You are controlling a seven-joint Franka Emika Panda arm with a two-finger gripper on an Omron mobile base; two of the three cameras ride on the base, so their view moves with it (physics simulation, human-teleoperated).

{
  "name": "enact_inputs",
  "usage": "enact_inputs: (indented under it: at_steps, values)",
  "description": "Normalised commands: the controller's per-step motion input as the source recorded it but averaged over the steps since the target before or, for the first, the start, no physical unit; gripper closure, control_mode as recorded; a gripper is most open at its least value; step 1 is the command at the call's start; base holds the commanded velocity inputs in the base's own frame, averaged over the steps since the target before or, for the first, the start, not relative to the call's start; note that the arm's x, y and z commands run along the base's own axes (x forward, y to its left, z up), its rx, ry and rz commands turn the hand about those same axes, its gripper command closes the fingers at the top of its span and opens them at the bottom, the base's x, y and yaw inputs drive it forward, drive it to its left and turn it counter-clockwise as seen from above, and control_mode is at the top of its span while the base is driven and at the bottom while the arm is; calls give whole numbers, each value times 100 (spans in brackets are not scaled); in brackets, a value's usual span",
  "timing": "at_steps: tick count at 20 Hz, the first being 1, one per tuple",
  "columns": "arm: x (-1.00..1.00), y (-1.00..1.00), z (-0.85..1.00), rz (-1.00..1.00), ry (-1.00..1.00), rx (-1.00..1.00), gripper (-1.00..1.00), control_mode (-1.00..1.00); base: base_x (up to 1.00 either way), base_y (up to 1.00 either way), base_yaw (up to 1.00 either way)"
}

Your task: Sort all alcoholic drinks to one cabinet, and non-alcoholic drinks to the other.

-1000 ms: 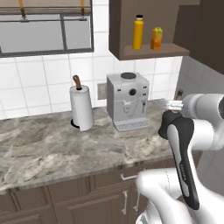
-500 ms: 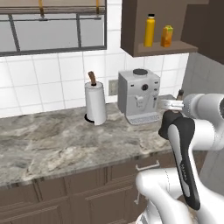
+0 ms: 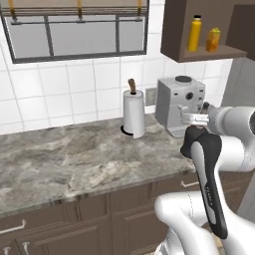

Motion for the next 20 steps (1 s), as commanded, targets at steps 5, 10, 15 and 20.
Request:
enact_inputs:
  at_steps: [5,10,15,20]
  values:
    - [0,0,0,0,0,0,100,100,-13,58,0]
    - [0,0,0,0,0,0,100,100,-10,61,0]
    - [0,0,0,0,0,0,100,100,-6,63,0]
    - [0,0,0,0,0,0,100,100,-6,63,0]
